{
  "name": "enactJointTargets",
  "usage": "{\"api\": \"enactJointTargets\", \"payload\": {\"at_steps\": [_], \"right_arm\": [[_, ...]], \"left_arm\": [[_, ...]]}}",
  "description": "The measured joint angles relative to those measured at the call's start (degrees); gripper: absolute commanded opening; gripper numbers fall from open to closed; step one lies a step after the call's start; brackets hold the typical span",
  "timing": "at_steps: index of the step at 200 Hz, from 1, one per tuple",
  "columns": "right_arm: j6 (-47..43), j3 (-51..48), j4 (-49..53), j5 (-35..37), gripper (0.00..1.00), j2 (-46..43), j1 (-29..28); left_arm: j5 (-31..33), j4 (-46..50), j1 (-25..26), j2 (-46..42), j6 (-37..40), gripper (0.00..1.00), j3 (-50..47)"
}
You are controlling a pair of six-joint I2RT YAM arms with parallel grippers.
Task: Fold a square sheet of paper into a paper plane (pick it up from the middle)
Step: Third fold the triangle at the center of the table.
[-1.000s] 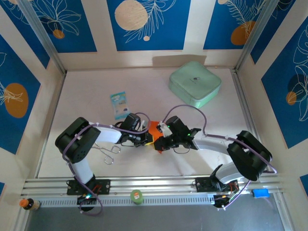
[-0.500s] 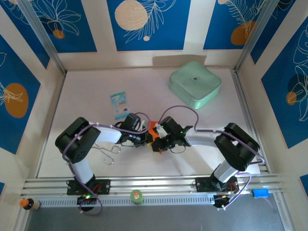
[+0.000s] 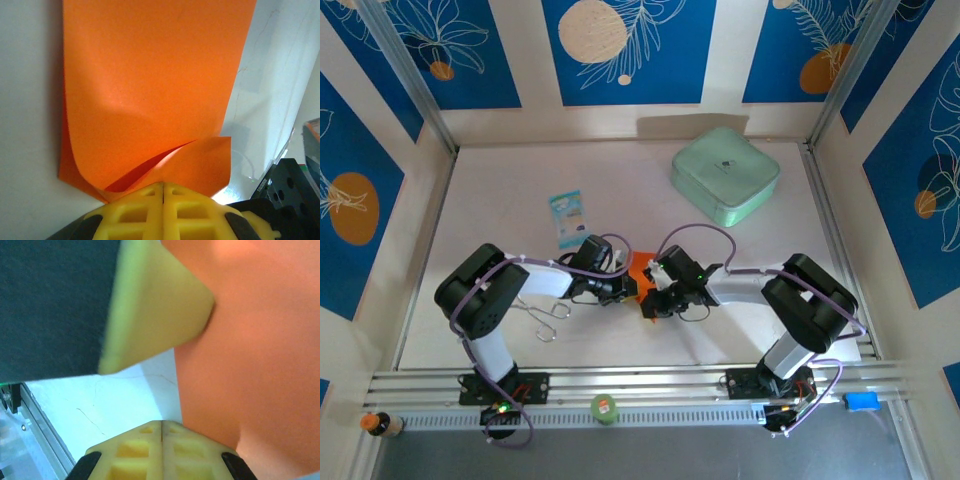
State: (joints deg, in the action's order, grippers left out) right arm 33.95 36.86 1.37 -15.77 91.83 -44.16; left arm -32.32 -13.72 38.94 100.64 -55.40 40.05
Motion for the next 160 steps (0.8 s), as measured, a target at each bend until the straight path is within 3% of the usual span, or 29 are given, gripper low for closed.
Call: {"api": "enactJointTargets", "payload": {"at_steps": [160], "right_arm": [[3.1, -8.4, -3.7, -0.8, 0.02, -6.5, 0.0]], "left_arm": [[0.2, 0.0, 0.0, 0.0, 0.0, 0.0, 0.0]]}}
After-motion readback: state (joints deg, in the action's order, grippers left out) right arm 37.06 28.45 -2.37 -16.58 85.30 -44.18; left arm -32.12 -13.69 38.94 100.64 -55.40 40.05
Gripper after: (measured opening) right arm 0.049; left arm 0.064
